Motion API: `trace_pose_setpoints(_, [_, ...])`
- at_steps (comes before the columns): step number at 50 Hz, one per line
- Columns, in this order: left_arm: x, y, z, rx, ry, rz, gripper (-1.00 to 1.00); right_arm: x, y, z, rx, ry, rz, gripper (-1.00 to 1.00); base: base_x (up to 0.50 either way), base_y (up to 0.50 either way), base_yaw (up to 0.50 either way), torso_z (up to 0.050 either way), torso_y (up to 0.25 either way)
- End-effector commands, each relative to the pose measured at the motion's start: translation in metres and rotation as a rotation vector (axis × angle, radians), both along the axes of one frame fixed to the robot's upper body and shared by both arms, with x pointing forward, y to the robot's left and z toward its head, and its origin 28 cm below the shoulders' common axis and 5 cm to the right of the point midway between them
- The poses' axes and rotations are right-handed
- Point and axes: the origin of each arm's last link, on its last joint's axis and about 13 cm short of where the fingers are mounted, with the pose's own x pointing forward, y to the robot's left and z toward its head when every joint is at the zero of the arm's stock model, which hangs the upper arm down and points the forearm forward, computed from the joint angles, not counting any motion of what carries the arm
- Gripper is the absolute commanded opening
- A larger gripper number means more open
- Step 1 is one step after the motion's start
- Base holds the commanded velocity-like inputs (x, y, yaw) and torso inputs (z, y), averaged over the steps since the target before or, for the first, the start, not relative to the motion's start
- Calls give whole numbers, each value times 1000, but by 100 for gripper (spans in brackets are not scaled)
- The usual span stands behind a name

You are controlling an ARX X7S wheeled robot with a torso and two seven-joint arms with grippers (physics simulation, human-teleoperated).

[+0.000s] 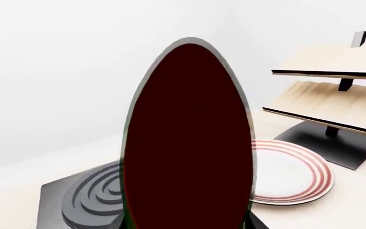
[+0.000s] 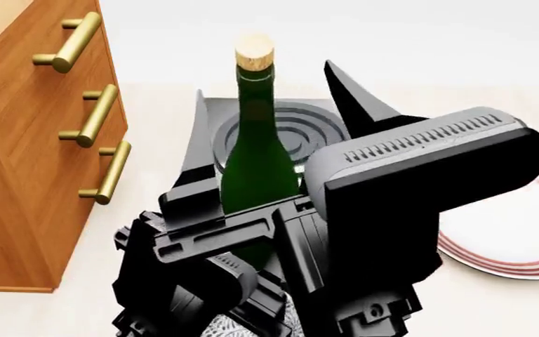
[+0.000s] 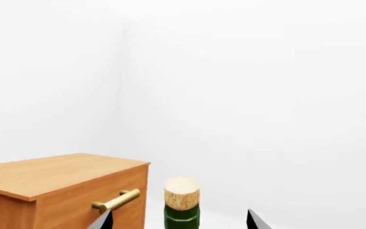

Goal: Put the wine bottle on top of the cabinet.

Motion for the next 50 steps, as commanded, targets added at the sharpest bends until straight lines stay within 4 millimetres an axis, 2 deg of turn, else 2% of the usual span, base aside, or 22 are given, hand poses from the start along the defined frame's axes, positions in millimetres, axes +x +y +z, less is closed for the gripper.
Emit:
trace_pose_setpoints(1, [10, 8, 14, -63, -22, 23, -100, -38, -8, 3, 86, -73, -25, 100, 0, 0, 0, 0, 0])
trace_pose_setpoints(5, [12, 14, 17, -60, -30, 44, -100, -42, -14, -6, 111, -63, -55, 100, 0, 0, 0, 0, 0])
trace_pose_setpoints(9, [14, 26, 23, -46, -53, 86, -100, -39, -23, -31, 130, -19, -138, 100, 0, 0, 0, 3, 0])
trace_pose_setpoints(13, [13, 39, 32, -38, -76, 121, -100, -43, -30, -51, 178, 26, -178, 100, 0, 0, 0, 0, 0])
trace_pose_setpoints(17, [14, 49, 44, -30, -105, 161, -100, -43, -35, -66, 178, 54, -207, 100, 0, 0, 0, 0, 2])
trace_pose_setpoints(20, [18, 58, 56, 36, -165, 232, -100, -46, -36, -70, 192, 63, -217, 100, 0, 0, 0, 0, 0])
trace_pose_setpoints(27, [25, 73, 96, 36, -224, 281, -100, -49, -36, -73, 211, 72, -228, 100, 0, 0, 0, 0, 1])
trace_pose_setpoints(36, [29, 87, 131, 45, -272, 345, -100, -51, -35, -75, 231, 75, -240, 100, 0, 0, 0, 0, 0])
trace_pose_setpoints(46, [40, 114, 191, 88, -354, 473, -100, -50, -36, -78, 231, 84, -248, 100, 0, 0, 0, 1, 1])
trace_pose_setpoints(50, [52, 129, 215, 129, -359, 559, -100, -49, -35, -79, 230, 89, -240, 100, 0, 0, 0, 0, 0])
